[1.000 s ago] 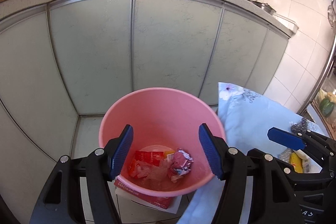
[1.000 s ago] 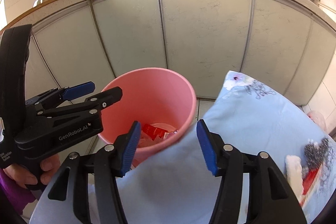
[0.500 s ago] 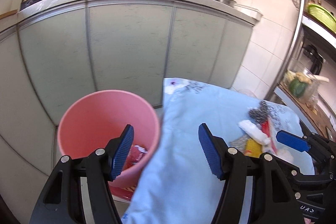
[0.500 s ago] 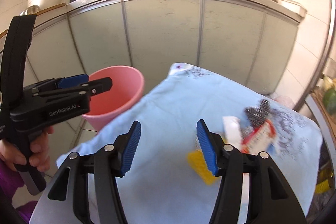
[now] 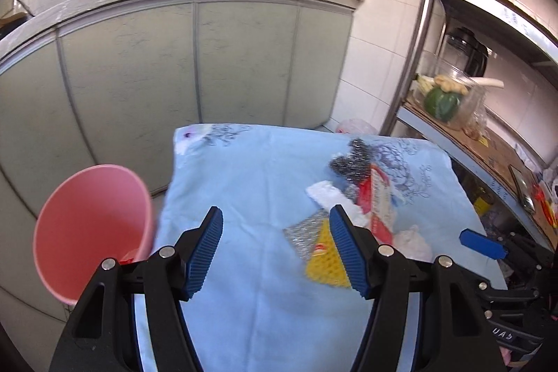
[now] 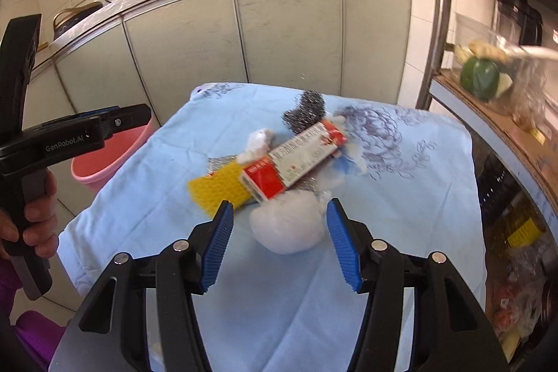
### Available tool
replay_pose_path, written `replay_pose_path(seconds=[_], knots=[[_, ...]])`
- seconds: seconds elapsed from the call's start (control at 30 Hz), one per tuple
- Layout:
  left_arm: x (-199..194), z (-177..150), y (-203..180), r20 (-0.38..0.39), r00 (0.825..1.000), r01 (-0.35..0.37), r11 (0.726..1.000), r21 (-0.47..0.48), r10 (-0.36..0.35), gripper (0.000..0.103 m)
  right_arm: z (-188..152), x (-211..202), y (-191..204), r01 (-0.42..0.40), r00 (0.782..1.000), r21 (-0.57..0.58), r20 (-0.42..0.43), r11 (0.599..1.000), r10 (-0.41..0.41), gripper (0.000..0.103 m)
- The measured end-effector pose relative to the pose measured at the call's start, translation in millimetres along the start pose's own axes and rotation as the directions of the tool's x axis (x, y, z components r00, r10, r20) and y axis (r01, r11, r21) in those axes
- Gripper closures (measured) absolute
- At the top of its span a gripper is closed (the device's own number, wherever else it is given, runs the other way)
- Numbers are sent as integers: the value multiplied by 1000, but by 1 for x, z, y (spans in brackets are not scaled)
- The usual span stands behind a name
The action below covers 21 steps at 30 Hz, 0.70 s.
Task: Collect trash
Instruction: 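Move both tools back to the remaining trash on the table, then grasp the white foam strip with the left tool while the right tool grasps the plastic bag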
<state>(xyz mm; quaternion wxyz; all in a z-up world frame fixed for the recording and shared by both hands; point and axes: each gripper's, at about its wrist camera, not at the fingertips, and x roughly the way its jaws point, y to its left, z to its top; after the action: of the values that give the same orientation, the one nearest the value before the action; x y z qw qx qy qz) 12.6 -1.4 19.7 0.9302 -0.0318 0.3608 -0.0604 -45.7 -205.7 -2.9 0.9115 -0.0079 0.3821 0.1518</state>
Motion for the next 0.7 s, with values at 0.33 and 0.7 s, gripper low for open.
replay_pose_path(seconds=[0.33,0.7], knots=[[61,17,-30,-160,983,84,996,-40,-89,53,-9,19,-13,-43,998,26,-35,999,44,46],[128,31,-46,-353,927,86,988,-128,-127,57,-7,31,-17,-92,994,46,-54,995,94,46]])
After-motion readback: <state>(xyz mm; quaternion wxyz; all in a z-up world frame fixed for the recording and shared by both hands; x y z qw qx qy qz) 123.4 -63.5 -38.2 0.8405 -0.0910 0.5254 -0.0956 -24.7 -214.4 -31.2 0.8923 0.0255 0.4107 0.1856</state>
